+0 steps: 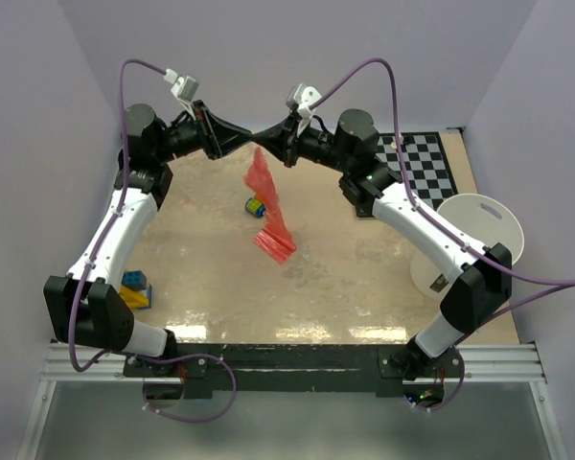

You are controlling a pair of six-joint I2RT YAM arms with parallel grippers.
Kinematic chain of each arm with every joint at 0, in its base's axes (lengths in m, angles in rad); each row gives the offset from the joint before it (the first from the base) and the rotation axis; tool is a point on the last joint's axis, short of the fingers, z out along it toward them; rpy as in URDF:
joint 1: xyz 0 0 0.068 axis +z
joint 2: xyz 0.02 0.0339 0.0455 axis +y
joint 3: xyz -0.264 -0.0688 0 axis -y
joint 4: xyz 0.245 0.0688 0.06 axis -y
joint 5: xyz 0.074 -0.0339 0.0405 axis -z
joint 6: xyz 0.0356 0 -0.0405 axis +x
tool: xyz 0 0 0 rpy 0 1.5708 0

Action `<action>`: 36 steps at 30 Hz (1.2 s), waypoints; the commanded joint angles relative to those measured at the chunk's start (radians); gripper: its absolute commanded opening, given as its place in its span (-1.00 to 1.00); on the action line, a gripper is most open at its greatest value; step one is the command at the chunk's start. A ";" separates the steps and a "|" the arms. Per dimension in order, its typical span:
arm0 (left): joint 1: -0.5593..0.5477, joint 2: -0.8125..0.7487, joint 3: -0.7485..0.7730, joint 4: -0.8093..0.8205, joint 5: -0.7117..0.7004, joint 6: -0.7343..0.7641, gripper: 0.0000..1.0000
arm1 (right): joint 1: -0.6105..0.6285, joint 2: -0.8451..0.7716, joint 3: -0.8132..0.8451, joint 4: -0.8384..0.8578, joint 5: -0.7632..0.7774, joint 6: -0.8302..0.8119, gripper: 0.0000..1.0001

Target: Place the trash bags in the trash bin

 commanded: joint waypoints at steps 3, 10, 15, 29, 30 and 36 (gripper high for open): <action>-0.005 -0.018 0.032 0.049 0.034 0.022 -0.94 | 0.004 -0.055 -0.016 0.026 0.044 -0.008 -1.00; 0.007 -0.047 0.029 -0.263 -0.052 0.276 -0.90 | 0.003 -0.107 -0.039 -0.096 0.182 -0.136 -0.58; 0.016 -0.162 -0.133 -0.391 -0.267 0.308 -0.55 | -0.023 -0.180 -0.195 -0.349 0.170 -0.392 -0.10; 0.070 -0.217 -0.302 -0.403 -0.355 0.343 -0.30 | 0.056 -0.003 -0.347 -0.709 -0.010 -1.256 0.32; 0.078 -0.222 -0.298 -0.414 -0.358 0.352 -0.30 | 0.067 0.023 -0.341 -0.715 -0.001 -1.300 0.35; 0.137 -0.246 -0.296 -0.446 -0.378 0.376 -0.30 | 0.103 0.143 -0.353 -0.709 0.068 -1.505 0.35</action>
